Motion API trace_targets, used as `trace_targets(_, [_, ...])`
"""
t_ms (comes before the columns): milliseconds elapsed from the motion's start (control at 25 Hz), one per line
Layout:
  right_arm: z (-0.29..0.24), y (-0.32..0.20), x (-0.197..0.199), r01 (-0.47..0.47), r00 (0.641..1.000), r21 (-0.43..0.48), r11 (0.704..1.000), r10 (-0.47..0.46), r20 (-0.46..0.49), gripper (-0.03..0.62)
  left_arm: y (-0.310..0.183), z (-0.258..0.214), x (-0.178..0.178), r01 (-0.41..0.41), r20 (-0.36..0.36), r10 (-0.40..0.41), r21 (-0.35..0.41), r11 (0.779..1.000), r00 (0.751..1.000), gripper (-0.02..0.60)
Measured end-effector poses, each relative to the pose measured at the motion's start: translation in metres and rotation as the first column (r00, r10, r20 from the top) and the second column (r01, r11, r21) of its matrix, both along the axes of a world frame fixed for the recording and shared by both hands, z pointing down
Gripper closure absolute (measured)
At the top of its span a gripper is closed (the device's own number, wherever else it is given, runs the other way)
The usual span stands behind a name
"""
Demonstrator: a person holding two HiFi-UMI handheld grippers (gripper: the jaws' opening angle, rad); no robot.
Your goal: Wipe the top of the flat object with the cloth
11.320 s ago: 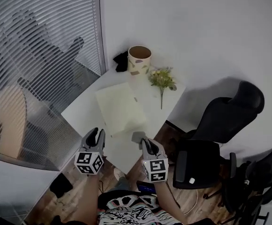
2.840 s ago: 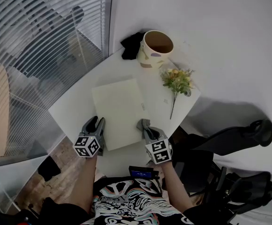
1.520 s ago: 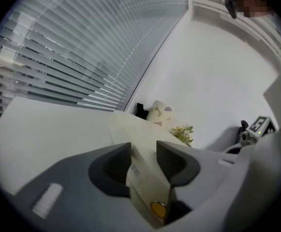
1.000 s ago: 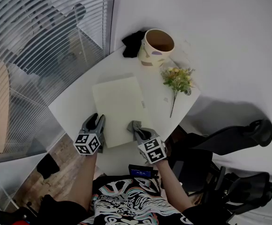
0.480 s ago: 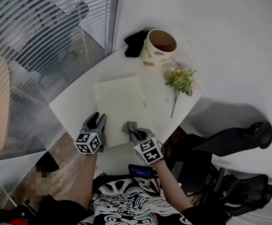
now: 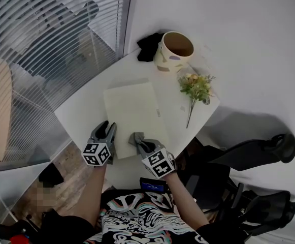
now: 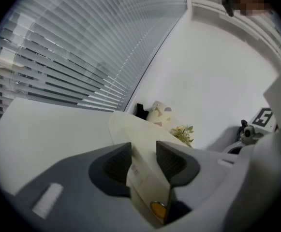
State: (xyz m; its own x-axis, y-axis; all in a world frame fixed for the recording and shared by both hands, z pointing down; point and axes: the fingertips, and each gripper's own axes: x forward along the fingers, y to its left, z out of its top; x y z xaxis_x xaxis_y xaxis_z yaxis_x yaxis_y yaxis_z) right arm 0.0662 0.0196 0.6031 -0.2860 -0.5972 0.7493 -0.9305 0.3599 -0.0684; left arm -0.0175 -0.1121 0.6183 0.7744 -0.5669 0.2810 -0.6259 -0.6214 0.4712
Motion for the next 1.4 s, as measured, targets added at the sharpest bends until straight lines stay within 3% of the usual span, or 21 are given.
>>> trace_targets(800, [0.008,0.002,-0.026,0.069,0.998,-0.013,0.998,-0.069,0.009,0.574,0.001,0.000,0.000,0.001,0.001,-0.001,0.003,1.000,1.000,0.368])
trace_targets(1400, [0.008,0.002,-0.046,0.163,0.983,-0.052,0.985,-0.167,-0.071,0.574,0.002,0.001,0.000,0.003,0.001,-0.003,-0.016,1.000,1.000,0.370])
